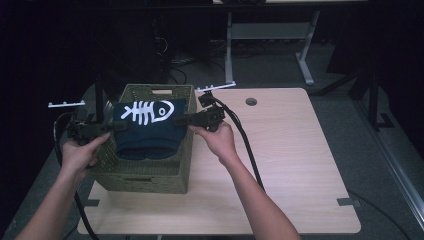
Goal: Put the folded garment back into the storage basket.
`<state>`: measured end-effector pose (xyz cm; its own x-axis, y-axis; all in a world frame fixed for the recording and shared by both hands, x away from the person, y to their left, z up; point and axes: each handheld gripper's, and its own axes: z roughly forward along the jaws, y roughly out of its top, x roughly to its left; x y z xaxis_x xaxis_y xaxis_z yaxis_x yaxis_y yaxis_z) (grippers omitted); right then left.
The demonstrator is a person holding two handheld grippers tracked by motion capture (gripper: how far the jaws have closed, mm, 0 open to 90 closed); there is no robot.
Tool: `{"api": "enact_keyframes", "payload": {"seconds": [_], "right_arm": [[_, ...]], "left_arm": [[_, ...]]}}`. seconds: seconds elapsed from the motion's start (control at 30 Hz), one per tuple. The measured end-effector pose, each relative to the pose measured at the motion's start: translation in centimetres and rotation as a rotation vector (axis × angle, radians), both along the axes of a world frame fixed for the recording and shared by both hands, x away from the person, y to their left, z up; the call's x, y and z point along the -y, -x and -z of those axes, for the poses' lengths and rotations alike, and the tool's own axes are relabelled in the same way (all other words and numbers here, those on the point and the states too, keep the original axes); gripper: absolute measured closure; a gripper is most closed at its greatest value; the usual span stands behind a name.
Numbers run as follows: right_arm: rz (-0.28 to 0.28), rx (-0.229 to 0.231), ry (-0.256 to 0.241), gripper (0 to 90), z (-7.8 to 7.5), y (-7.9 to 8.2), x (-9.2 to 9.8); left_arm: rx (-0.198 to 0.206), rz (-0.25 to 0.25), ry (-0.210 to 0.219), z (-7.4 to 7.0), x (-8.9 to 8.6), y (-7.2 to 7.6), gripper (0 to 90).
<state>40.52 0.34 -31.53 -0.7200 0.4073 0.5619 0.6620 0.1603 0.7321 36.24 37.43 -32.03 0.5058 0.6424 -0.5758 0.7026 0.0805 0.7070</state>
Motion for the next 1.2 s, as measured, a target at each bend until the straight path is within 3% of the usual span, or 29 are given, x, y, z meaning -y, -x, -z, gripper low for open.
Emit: {"api": "enact_keyframes", "payload": {"seconds": [0.57, 1.2], "right_arm": [[0.001, -0.021, 0.012, 72.6, 1.5, -0.8, -2.1], [-0.003, -0.037, 0.083, 72.3, 3.3, -1.1, -4.1]], "left_arm": [[-0.03, -0.043, -0.015, 1.3, -1.6, -0.3, 67.6], [-0.08, -0.082, -0.074, 2.9, -2.6, -0.7, 66.5]]}}
